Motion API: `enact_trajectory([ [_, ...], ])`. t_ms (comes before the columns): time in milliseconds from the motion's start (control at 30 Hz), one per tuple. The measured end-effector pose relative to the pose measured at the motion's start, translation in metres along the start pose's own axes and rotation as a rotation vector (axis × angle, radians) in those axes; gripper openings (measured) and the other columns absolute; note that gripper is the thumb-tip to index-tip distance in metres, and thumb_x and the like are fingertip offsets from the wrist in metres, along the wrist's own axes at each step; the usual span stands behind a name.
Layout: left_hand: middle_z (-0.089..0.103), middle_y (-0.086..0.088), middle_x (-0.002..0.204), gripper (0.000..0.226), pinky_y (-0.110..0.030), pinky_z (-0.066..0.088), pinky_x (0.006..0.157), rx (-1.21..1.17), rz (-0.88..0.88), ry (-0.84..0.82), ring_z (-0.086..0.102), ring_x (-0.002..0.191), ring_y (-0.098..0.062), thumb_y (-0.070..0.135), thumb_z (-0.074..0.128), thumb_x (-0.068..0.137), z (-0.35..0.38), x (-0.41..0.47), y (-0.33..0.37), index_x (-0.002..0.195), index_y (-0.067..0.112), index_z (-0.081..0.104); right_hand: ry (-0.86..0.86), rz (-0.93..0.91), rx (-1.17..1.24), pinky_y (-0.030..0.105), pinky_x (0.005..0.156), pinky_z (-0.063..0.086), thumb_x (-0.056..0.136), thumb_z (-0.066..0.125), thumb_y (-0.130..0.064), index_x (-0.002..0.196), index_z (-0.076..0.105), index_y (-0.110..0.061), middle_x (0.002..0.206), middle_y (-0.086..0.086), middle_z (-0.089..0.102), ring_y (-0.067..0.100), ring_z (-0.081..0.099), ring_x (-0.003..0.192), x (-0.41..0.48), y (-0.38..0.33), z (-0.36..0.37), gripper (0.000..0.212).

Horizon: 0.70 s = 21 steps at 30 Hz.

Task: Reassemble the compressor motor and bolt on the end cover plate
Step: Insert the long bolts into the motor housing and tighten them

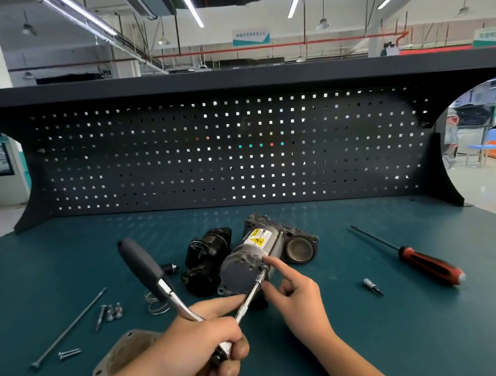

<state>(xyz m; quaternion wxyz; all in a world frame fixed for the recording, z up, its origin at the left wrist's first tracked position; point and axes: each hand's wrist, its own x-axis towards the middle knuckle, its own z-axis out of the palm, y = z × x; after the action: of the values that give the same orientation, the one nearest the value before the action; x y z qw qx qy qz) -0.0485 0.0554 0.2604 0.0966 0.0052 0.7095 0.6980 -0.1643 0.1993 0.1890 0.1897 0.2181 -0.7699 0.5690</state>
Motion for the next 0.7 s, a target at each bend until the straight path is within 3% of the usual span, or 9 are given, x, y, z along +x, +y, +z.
enact_trajectory([
  [100,0.049,-0.007,0.051,0.051,-0.018,0.028,0.037,0.060,-0.008,-0.021,0.039,0.037,-0.016,0.004,0.055,0.070,-0.001,0.002,0.002,0.117,0.023,0.057,0.000,-0.001,-0.009,0.016,0.049,0.026,0.085,0.066,-0.011,0.099,0.049,-0.057,0.041,-0.008,0.030,0.007,0.029,0.045,0.000,0.000,0.000,0.052],
  [300,0.050,-0.005,0.051,0.052,-0.018,0.029,0.039,0.131,0.012,-0.057,0.040,0.038,-0.015,0.009,0.049,0.057,-0.002,0.003,0.007,0.100,0.031,0.068,0.013,0.000,-0.067,0.020,0.052,0.028,0.084,0.066,-0.013,0.097,0.047,-0.061,0.043,-0.007,0.033,0.008,0.032,0.047,0.000,0.002,0.003,0.054],
  [433,0.052,-0.002,0.052,0.054,-0.018,0.033,0.040,0.176,0.010,-0.099,0.044,0.039,-0.013,0.012,0.049,0.058,-0.004,0.002,0.010,0.106,0.032,0.064,0.018,-0.010,-0.150,0.022,0.053,0.029,0.085,0.065,-0.016,0.108,0.048,-0.058,0.045,-0.007,0.036,0.010,0.033,0.049,-0.002,0.003,0.007,0.051],
  [533,0.052,-0.002,0.054,0.046,-0.019,0.033,0.040,0.164,0.008,-0.109,0.044,0.040,-0.013,0.009,0.051,0.064,-0.004,0.001,0.011,0.094,0.037,0.071,-0.052,0.007,-0.251,0.021,0.050,0.029,0.088,0.060,-0.024,0.121,0.026,-0.063,0.046,-0.011,0.043,0.011,0.037,0.048,-0.001,0.004,0.008,0.061],
  [600,0.052,-0.003,0.054,0.043,-0.019,0.032,0.040,0.143,0.011,-0.098,0.043,0.039,-0.013,0.001,0.049,0.079,-0.003,0.002,0.009,0.097,0.034,0.069,-0.099,0.014,-0.310,0.020,0.049,0.031,0.088,0.060,-0.033,0.121,0.010,-0.064,0.048,-0.018,0.047,0.009,0.040,0.047,-0.001,0.002,0.007,0.067],
  [700,0.049,-0.005,0.052,0.041,-0.017,0.028,0.039,0.098,-0.003,-0.083,0.038,0.037,-0.014,-0.004,0.045,0.085,0.000,0.000,0.007,0.102,0.029,0.063,-0.117,0.018,-0.368,0.019,0.047,0.033,0.088,0.060,-0.039,0.121,0.006,-0.064,0.048,-0.021,0.047,0.009,0.038,0.044,-0.002,0.001,0.006,0.068],
])
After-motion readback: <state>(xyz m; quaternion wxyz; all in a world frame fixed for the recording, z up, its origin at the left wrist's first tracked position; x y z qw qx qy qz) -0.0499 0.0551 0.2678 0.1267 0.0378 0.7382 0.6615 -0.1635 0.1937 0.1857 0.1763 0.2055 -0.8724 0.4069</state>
